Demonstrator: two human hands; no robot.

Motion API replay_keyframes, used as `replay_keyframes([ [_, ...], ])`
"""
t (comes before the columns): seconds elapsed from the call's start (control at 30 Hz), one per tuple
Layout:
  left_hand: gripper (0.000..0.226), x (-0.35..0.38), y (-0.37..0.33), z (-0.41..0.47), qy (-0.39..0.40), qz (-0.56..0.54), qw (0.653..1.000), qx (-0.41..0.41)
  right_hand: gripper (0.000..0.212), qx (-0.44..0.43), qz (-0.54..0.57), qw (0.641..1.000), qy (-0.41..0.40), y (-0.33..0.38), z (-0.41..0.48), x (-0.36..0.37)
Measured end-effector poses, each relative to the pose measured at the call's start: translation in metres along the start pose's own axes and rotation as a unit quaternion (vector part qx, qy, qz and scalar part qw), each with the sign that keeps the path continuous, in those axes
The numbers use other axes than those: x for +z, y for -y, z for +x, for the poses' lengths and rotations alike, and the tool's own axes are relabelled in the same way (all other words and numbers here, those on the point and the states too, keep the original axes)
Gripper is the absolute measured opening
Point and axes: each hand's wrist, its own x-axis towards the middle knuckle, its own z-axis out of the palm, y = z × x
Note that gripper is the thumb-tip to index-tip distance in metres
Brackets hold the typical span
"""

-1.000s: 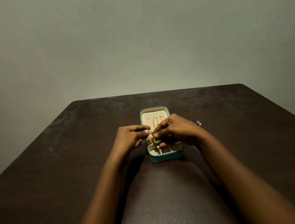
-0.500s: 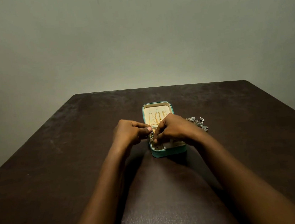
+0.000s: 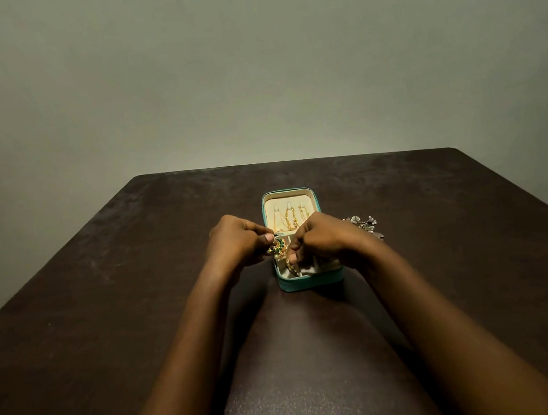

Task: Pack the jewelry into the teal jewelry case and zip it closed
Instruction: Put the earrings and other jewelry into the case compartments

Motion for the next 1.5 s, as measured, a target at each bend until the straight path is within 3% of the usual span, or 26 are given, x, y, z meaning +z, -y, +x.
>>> replay_keyframes([
  [0.2, 0.014, -0.003, 0.000, -0.001, -0.002, 0.018, 1.000, -0.002, 0.021, -0.005, -0.187, 0.979, -0.083, -0.002, 0.012, 0.021],
  [0.57, 0.012, 0.010, -0.002, -0.005, 0.010, 0.089, 0.996, 0.021, 0.011, 0.004, -0.101, 0.972, -0.212, -0.013, 0.018, -0.002],
  [0.8, 0.018, 0.026, -0.003, -0.001, 0.016, 0.183, 0.983, 0.020, 0.015, 0.002, -0.078, 0.974, -0.213, -0.015, 0.015, -0.006],
  [1.5, 0.022, 0.024, -0.003, 0.002, 0.033, 0.257, 0.965, 0.034, 0.018, 0.011, -0.061, 0.977, -0.205, -0.020, 0.020, -0.011],
])
